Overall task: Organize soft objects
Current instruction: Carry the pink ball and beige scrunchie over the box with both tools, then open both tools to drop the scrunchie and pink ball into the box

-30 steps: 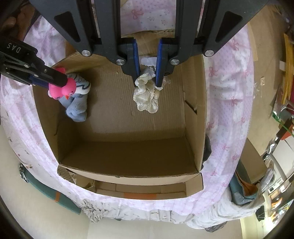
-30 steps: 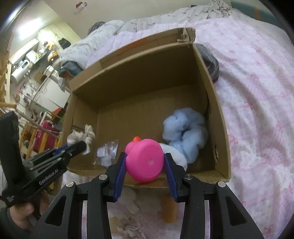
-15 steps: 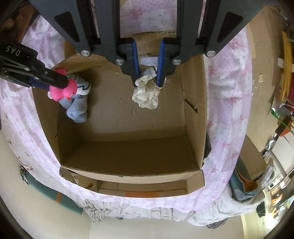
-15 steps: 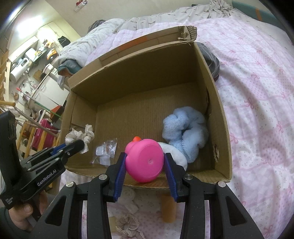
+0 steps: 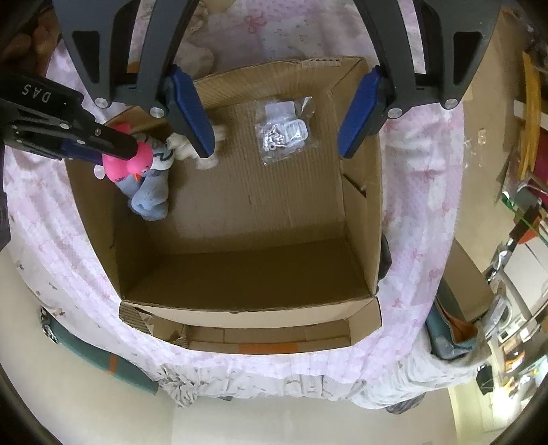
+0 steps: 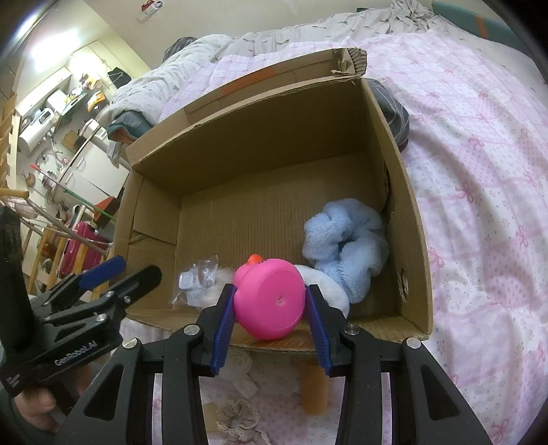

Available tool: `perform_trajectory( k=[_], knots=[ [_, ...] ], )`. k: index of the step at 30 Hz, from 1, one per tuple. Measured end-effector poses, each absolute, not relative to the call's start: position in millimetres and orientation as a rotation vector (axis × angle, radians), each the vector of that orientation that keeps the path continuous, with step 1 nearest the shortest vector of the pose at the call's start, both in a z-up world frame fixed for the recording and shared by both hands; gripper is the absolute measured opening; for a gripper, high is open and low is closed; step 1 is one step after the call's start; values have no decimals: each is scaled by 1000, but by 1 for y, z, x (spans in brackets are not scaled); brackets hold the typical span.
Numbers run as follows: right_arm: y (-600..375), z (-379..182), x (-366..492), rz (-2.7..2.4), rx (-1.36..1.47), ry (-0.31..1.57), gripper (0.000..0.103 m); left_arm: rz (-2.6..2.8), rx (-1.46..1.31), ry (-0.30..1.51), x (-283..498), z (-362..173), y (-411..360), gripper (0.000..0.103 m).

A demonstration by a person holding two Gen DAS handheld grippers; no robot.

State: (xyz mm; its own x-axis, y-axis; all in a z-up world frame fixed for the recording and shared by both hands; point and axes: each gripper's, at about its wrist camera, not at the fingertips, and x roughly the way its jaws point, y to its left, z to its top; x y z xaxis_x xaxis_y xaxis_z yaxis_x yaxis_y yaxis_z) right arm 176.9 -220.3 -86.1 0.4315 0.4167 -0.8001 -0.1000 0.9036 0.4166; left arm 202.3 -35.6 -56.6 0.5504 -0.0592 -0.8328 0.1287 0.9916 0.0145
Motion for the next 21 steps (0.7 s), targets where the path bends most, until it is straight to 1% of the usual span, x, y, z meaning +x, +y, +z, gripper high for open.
perform_trajectory(
  k=[17,20,21],
  knots=[
    [-221,-85,177,329,338,1081,43,-92,83,983,203,-58,-33,72],
    [-221,-84,177,331,344,1080,45,-91,85,982,202,-58,-33,72],
    [-221,-83,177,332,347,1079,48,-91,85,981,202,-58,-33,72]
  ],
)
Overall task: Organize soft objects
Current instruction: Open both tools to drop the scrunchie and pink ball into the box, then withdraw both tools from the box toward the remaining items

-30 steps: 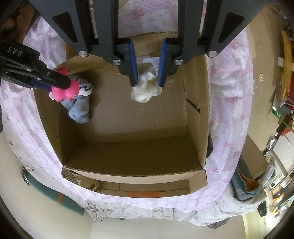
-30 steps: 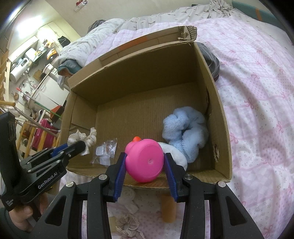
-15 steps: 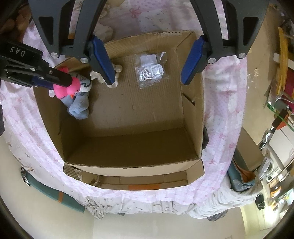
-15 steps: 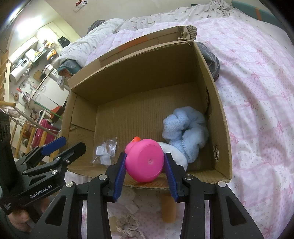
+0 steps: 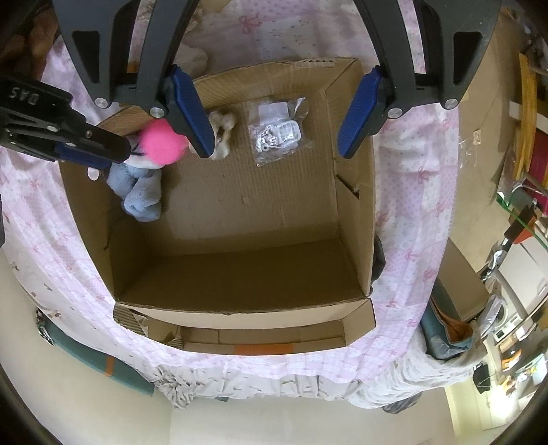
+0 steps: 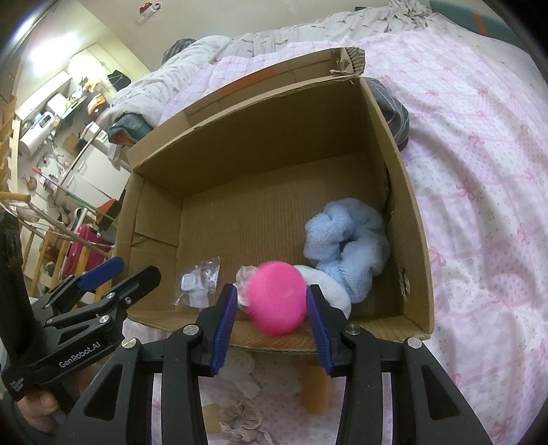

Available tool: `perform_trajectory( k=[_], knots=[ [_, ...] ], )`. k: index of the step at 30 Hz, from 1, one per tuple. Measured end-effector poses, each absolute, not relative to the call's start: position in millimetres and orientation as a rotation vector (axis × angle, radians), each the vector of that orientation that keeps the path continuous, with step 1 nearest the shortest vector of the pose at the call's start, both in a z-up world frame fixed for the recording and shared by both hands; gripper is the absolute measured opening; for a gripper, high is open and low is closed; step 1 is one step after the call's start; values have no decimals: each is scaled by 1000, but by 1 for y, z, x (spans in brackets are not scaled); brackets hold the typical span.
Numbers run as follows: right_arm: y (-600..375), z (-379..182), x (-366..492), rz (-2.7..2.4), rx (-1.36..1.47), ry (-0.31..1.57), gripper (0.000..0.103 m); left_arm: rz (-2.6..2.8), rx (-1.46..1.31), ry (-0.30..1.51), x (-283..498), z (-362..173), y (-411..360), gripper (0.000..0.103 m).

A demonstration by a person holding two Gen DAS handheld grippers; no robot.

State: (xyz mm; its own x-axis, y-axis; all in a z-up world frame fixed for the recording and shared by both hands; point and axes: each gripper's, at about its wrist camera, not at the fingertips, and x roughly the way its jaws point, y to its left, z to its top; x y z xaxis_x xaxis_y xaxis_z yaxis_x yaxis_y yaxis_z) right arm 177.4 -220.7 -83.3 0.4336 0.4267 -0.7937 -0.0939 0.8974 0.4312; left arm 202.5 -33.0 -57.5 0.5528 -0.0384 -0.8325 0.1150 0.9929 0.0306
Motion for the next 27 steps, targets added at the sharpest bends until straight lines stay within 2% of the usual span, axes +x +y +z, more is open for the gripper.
perform_trajectory(
  k=[1,3,8,27],
  knots=[
    [-220,-83,178,334,352,1078,51,-90,85,980,203,-57,-33,72],
    [-220,-81,178,330,362,1062,74,-88,82,977,202,-57,-32,72],
    [-220,-69,173,338,365,988,81,-85,79,974,201,-57,-30,72],
    [-230,-67,166,296,371,1005,82,-70,55,937,187,-38,-17,72]
  ],
)
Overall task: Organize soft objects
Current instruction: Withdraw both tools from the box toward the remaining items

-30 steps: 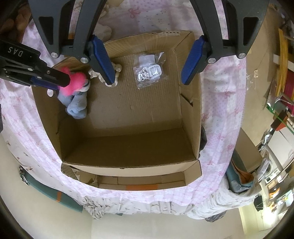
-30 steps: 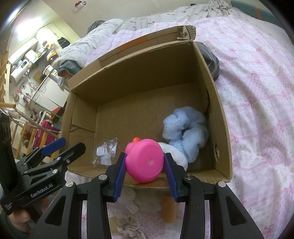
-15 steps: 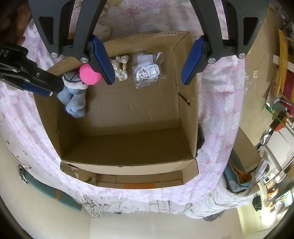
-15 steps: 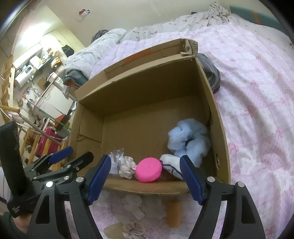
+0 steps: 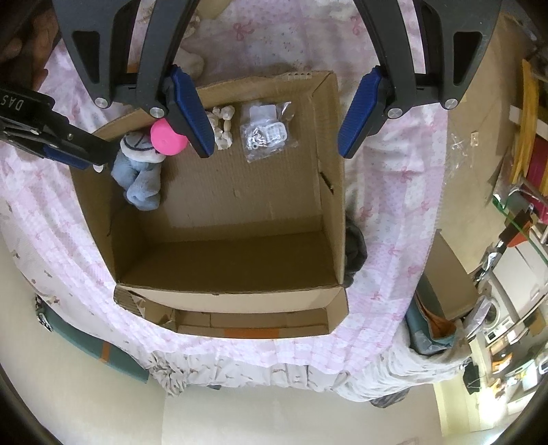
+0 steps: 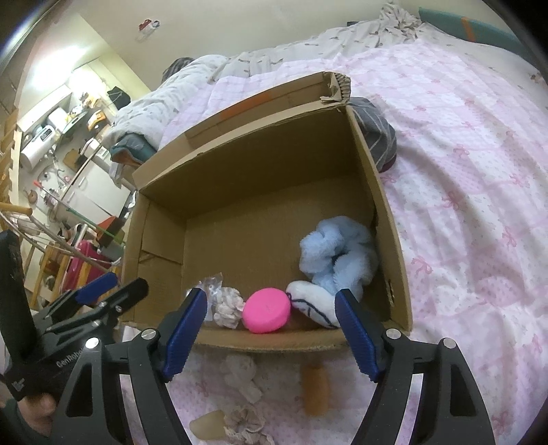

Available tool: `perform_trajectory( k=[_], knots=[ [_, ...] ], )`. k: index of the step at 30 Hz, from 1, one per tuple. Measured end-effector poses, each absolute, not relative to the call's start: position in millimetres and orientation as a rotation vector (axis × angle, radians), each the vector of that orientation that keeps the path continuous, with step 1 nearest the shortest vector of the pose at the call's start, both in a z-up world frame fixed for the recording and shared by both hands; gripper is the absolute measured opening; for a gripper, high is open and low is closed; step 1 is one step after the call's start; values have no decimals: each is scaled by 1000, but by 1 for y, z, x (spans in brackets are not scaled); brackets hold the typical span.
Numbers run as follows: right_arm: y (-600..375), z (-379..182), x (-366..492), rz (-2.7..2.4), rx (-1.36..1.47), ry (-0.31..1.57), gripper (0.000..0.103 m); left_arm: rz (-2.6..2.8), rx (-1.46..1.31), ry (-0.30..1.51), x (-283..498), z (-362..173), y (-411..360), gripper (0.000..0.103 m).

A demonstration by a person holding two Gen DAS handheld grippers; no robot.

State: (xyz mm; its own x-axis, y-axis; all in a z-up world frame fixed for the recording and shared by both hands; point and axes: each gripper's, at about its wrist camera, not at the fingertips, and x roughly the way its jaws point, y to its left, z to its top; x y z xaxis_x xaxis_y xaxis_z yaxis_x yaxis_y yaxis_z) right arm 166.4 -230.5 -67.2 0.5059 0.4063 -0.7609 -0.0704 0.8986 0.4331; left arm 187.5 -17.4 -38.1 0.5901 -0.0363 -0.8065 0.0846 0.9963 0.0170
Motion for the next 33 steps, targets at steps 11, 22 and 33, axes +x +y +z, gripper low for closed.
perform_trajectory(
  k=[11,22,33],
  knots=[
    [-235,-60,146,284,339,1006,81,-32,46,927,161,-28,4,72],
    [-249,-57,118,258,393,1009,81,2,-24,934,128,-26,21,72],
    [-250,-60,100,245,435,1032,82,5,-73,963,119,-32,24,72]
  ],
)
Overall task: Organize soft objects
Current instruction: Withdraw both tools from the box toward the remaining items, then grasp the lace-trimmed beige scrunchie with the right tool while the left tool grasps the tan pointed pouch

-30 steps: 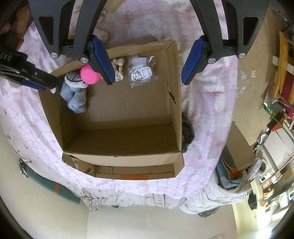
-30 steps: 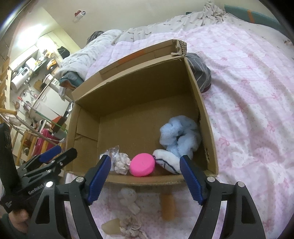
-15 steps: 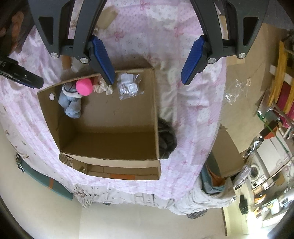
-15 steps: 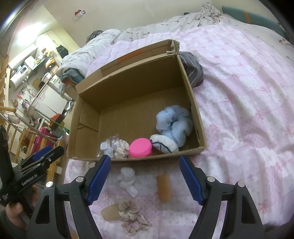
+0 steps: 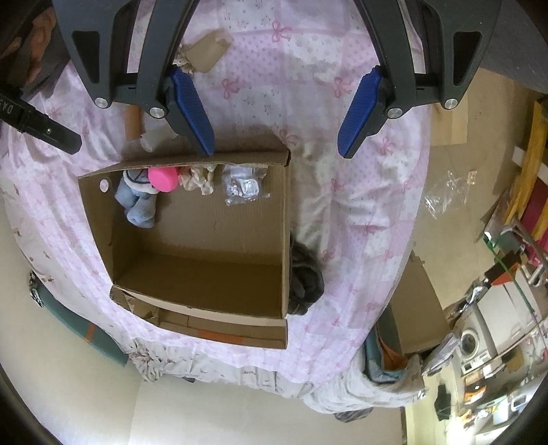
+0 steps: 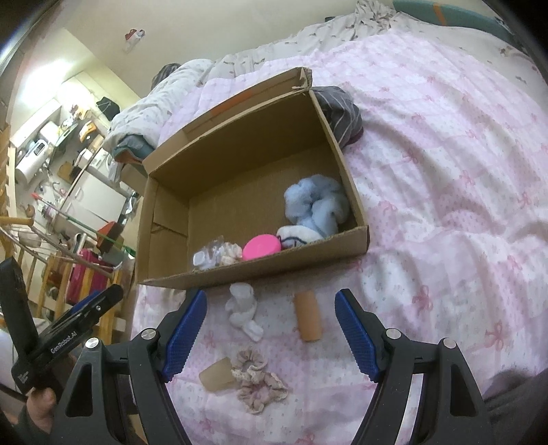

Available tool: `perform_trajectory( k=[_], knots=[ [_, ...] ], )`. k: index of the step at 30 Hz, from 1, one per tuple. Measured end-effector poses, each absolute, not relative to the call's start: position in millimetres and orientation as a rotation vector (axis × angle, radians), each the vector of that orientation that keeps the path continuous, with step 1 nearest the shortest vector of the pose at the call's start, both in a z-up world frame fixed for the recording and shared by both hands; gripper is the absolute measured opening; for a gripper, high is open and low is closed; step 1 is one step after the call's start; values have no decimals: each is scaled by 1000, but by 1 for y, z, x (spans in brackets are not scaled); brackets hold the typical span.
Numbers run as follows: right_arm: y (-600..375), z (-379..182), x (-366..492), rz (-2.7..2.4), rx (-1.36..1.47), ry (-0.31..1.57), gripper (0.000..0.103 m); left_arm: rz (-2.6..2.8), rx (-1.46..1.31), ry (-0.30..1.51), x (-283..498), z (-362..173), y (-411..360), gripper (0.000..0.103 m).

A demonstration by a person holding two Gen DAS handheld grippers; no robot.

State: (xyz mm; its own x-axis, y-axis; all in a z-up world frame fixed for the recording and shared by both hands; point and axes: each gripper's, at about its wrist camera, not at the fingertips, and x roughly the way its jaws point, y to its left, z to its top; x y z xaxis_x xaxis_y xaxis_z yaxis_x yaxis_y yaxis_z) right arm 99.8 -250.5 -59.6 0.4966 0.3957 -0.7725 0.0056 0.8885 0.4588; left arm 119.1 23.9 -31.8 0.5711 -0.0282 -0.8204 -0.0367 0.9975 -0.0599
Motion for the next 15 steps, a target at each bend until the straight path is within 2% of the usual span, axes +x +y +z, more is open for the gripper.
perform_trajectory(
  k=[7,11,13,15],
  knots=[
    [-252,-69,97,222,474,1065,81,-14,-126,1053,119,-55,20,72],
    [-248,-73,97,211,465,1083,81,-95,-131,1170,117,-79,3,72],
    [-249,-78,99,202,475,1097,82,-152,-149,1248,115,-94,-5,69],
    [-252,-84,102,194,499,1114,82,-204,-182,1324,111,-109,-13,62]
  ],
)
